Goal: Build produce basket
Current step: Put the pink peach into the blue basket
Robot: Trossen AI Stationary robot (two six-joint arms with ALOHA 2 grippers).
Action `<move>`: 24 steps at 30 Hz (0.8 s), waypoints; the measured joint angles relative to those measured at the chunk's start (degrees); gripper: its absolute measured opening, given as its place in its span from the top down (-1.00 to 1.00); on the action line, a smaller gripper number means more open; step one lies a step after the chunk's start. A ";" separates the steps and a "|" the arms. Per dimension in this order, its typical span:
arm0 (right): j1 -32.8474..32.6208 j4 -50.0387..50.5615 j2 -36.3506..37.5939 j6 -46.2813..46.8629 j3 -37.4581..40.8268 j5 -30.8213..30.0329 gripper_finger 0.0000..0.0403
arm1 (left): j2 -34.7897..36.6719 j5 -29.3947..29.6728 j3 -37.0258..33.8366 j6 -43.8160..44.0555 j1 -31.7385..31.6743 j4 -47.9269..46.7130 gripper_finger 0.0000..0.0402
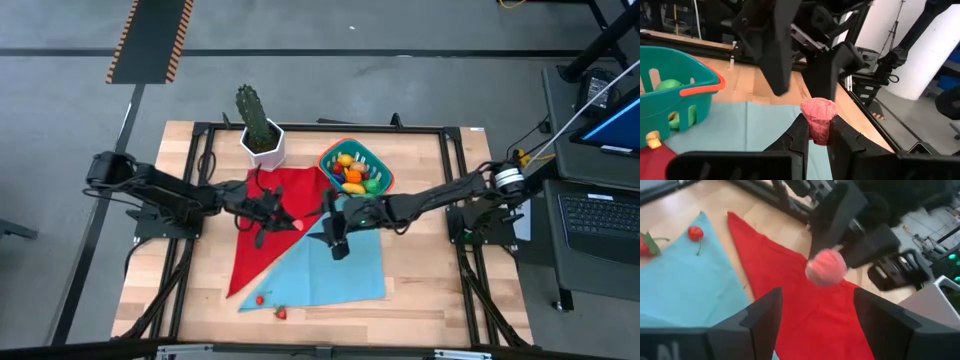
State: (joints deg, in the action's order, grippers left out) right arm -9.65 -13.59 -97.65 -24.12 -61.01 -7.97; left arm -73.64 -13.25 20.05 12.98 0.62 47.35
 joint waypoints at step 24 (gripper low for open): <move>-0.20 -0.59 -4.01 -4.74 -4.05 -0.02 -0.22 | -2.87 -1.26 0.79 0.05 -0.72 1.97 0.81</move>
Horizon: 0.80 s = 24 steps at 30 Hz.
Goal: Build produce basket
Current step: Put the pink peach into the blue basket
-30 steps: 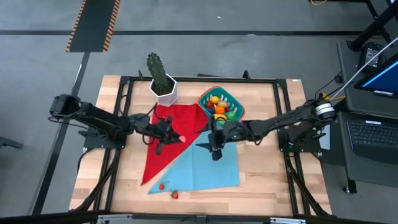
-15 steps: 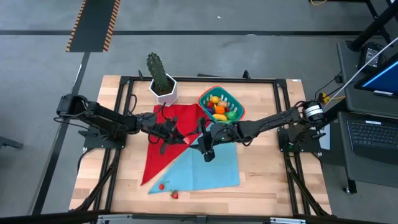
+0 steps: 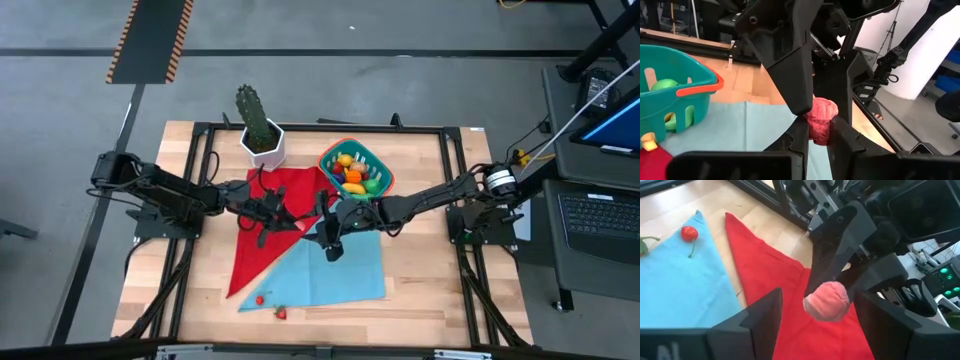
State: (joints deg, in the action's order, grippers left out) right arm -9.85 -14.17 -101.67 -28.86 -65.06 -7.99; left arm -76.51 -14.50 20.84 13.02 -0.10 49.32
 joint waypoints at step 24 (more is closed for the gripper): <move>-0.12 -1.20 0.11 0.00 0.02 -0.11 0.40 | -0.04 -1.52 1.73 -0.03 0.58 -1.08 0.77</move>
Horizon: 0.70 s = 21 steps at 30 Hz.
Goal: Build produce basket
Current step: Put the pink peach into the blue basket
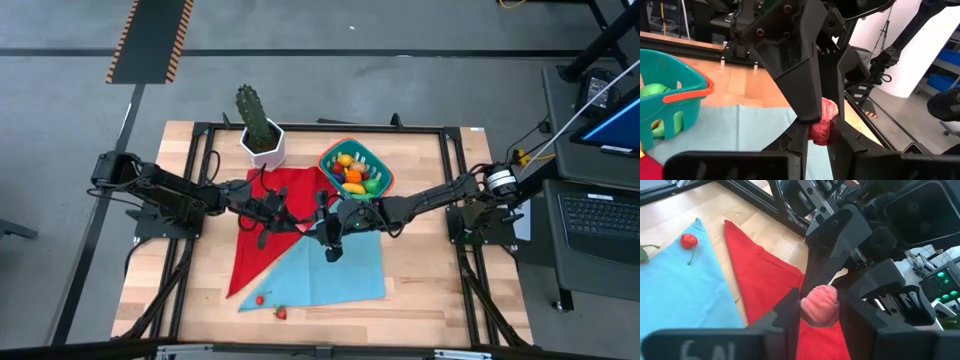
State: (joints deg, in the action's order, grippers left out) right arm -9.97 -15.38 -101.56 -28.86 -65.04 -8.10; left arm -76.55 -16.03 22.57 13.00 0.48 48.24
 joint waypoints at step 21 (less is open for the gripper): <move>-0.03 0.99 0.07 0.26 -0.14 0.55 0.55 | 0.00 -1.63 0.11 -0.20 -0.03 1.27 0.51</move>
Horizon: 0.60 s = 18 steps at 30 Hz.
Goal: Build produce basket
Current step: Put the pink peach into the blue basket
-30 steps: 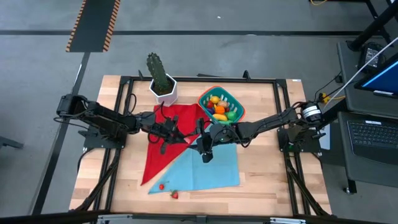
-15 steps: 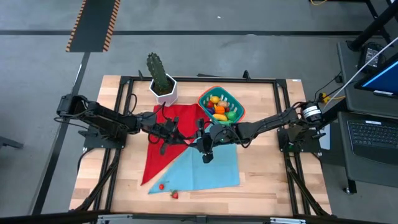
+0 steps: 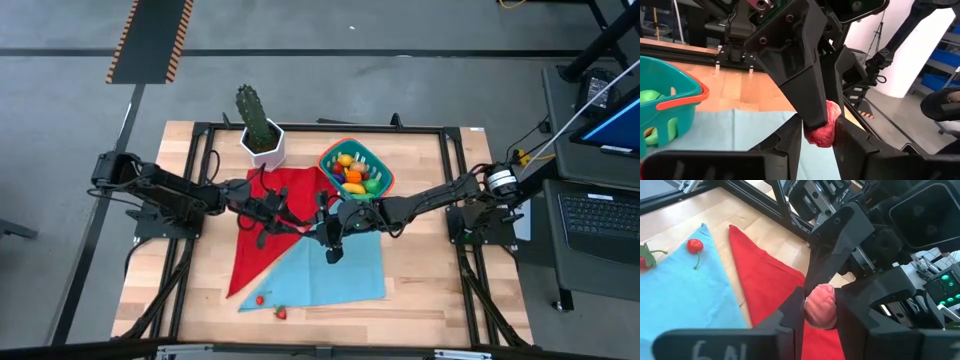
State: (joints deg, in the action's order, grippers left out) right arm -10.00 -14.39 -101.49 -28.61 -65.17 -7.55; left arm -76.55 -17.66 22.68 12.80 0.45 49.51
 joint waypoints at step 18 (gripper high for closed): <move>0.04 -0.77 0.02 0.25 -0.12 -0.35 0.66 | 5.79 -0.63 0.00 0.39 -0.33 -4.08 0.48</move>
State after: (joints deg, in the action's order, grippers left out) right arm -9.96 -15.15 -101.47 -28.36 -65.30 -7.90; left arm -70.77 -18.28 22.68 13.19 0.12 45.43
